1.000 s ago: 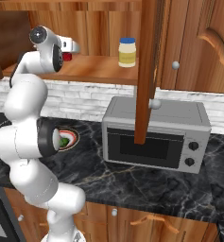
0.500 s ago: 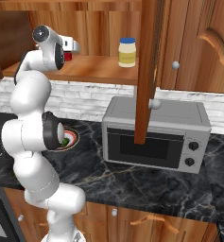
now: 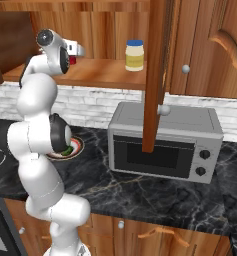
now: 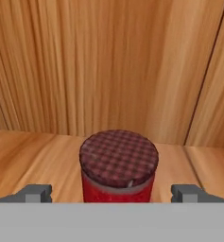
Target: Pick the avocado and bread from the counter and place them on the plate. Then pick the jam from the cabinet and place it next to the plate. Lastly close the cabinet door.
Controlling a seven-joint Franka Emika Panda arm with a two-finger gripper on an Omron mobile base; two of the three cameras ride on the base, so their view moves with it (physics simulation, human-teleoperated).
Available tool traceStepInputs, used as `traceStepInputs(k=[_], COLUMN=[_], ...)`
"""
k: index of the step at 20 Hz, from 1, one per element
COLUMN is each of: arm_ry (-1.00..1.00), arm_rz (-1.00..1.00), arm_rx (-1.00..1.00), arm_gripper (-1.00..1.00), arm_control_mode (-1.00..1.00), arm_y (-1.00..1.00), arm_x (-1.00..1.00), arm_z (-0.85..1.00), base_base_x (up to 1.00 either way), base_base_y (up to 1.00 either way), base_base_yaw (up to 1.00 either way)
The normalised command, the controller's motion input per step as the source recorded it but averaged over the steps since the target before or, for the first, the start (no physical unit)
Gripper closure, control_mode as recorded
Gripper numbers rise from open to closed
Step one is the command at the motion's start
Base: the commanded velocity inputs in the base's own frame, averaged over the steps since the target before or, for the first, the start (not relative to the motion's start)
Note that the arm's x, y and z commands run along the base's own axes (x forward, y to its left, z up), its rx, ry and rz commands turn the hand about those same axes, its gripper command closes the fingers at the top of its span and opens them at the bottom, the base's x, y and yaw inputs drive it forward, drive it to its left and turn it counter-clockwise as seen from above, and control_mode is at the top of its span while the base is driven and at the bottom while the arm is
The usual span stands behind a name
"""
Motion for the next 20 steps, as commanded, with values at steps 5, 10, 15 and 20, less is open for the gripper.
traceStepInputs(k=[5,10,15,20], arm_ry=[0.0,0.0,0.04,0.1], arm_rz=[0.0,0.0,0.0,0.0], arm_rx=[0.0,0.0,-0.01,-0.04], arm_gripper=[-1.0,-1.0,-1.0,1.0], arm_control_mode=[-1.0,-1.0,-1.0,-1.0], arm_y=[0.09,0.15,0.04,0.0], arm_x=[0.26,0.26,0.24,0.13], arm_z=[-0.05,0.0,-0.2,-0.34], base_base_x=[0.0,0.0,0.0,0.0], base_base_y=[0.0,0.0,0.0,0.0], base_base_yaw=[0.0,0.0,0.0,0.0])
